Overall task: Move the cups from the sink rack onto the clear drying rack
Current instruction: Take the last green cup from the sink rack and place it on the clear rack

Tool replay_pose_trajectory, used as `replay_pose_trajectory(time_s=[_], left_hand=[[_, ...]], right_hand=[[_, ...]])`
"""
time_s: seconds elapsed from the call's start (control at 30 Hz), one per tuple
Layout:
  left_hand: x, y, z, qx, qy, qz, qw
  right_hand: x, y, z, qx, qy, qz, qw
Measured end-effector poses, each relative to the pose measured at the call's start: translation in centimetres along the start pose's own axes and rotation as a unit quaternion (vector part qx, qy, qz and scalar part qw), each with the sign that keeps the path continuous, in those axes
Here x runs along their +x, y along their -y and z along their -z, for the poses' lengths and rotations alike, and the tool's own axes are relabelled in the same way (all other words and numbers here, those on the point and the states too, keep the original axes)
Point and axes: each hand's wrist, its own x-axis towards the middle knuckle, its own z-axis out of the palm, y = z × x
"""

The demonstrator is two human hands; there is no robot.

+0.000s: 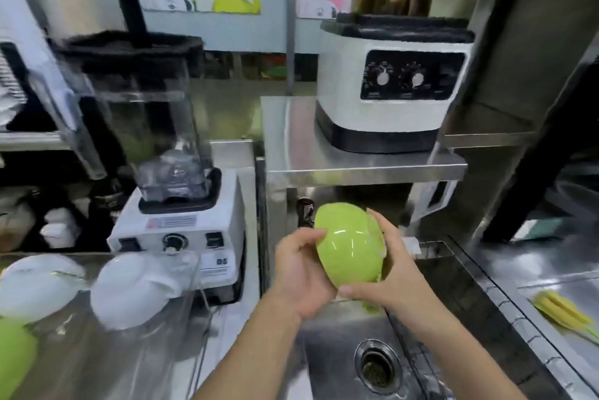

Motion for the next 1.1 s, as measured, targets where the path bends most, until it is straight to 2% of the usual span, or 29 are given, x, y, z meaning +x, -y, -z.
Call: replay_pose_trajectory(time_s=[0.1,0.17,0.27,0.33,0.5,0.7,0.83,0.93,1.1], left_hand=[[-3.7,-3.7,0.6,0.037,-0.034,-0.058,0.997],[-5.9,-5.8,1.3,0.141,-0.076,-0.116,0.980],[-10.0,-9.3,2.3,0.314,-0.187,-0.220,0.905],[-12.8,-11.3,3.3,0.392,-0.240,-0.257,0.850],[-18.3,-13.4,6.9,0.547,-0.270,-0.255,0.750],[-22.3,-12.7,12.0,0.665,-0.312,-0.210,0.645],[-23.3,-11.4,13.5,0.719,-0.315,-0.159,0.599],[-23.1,-10.9,14.3,0.749,-0.320,-0.174,0.554],[-22.7,-10.6,14.7,0.763,-0.331,-0.200,0.518]], right_hand=[[-0.7,2.4,-5.2,-0.027,0.005,0.077,0.997],[-1.0,3.2,-8.1,-0.029,0.012,0.103,0.994],[-1.4,3.7,-11.8,-0.064,0.051,0.119,0.989],[-1.7,4.3,-14.2,-0.102,0.097,0.127,0.982],[-2.4,5.1,-20.2,-0.159,0.190,0.125,0.961],[-2.9,4.2,-23.6,-0.219,0.259,0.101,0.935],[-3.2,3.5,-24.1,-0.266,0.279,0.066,0.920],[-3.2,3.3,-24.4,-0.277,0.274,0.045,0.920],[-3.0,3.3,-24.5,-0.290,0.271,0.027,0.918]])
